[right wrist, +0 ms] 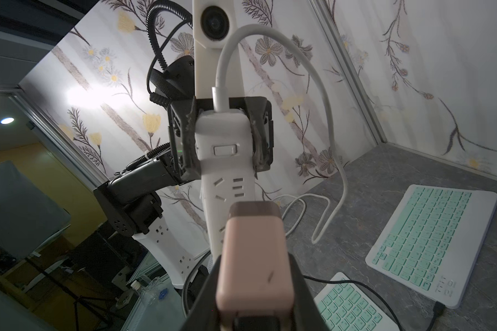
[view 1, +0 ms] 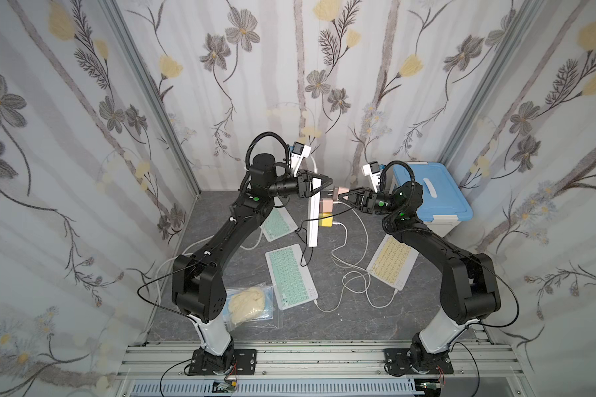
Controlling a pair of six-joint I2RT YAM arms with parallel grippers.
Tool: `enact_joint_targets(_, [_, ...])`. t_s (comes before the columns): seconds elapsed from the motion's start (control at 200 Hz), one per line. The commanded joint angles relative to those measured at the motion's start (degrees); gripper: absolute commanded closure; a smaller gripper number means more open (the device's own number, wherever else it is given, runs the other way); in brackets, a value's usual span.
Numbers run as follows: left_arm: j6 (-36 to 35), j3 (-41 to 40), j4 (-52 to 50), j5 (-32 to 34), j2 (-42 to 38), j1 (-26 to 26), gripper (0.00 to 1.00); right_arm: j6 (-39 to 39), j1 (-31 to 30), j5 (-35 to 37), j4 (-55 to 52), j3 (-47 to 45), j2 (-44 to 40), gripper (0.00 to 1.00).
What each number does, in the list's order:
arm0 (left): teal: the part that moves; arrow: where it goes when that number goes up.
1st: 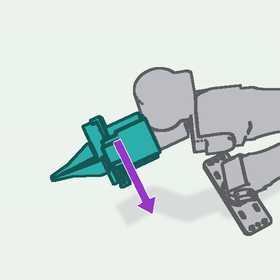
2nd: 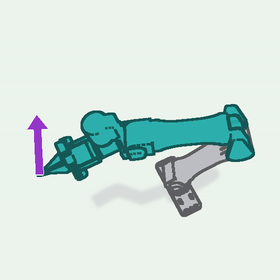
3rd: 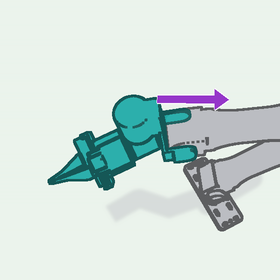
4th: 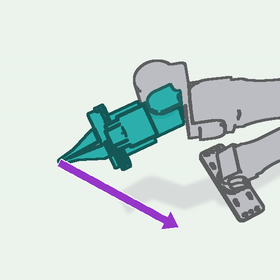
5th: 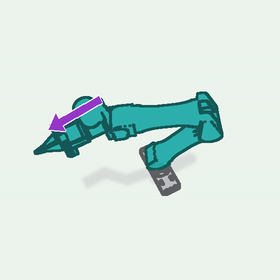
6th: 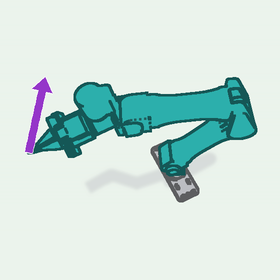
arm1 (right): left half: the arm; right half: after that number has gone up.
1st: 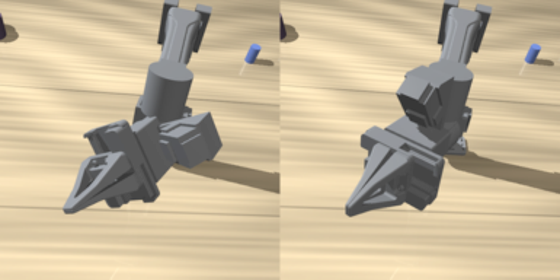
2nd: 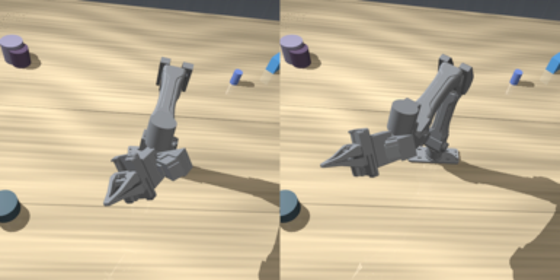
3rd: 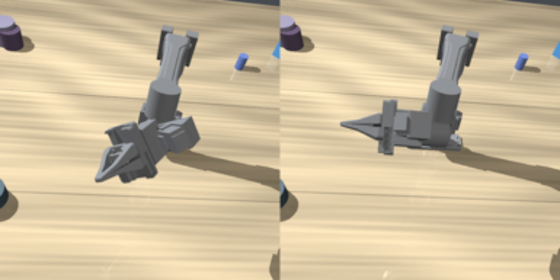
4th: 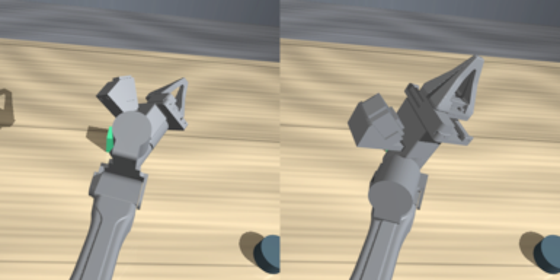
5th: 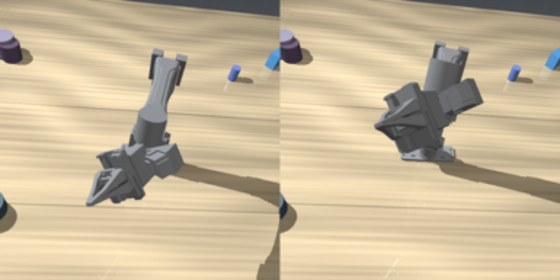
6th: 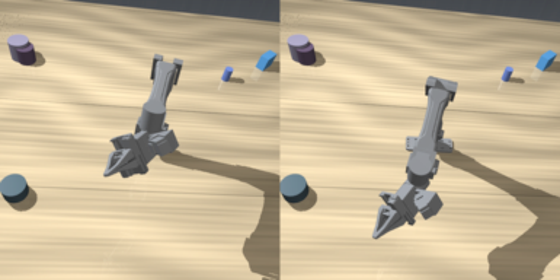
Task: Unplug the wireless keyboard
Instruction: Remove the plug from the socket, then place the socket at the center of the board.
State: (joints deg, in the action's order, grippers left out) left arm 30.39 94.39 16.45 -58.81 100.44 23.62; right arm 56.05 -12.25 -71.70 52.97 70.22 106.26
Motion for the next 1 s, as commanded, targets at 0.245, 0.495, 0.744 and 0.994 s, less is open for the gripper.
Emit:
enact_joint_targets(0.245, [1.59,0.32,5.78,-0.04,-0.3,-0.17,1.0,-1.71,-0.07,0.46,-2.04,1.5,-1.27,1.0])
enact_joint_targets(0.495, [-0.51,0.54,-2.03,12.04,-0.5,-1.19,1.0,-7.93,1.62,1.3,-11.46,1.41,-4.43,1.0])
enact_joint_targets(0.744, [4.46,2.04,-0.01,17.49,3.84,-0.85,1.0,-11.12,0.69,3.63,-16.56,2.57,-8.08,1.0])
enact_joint_targets(0.994, [9.92,3.59,3.91,25.16,9.0,-0.59,1.0,-14.44,-3.71,4.59,-20.87,2.5,-9.03,1.0])
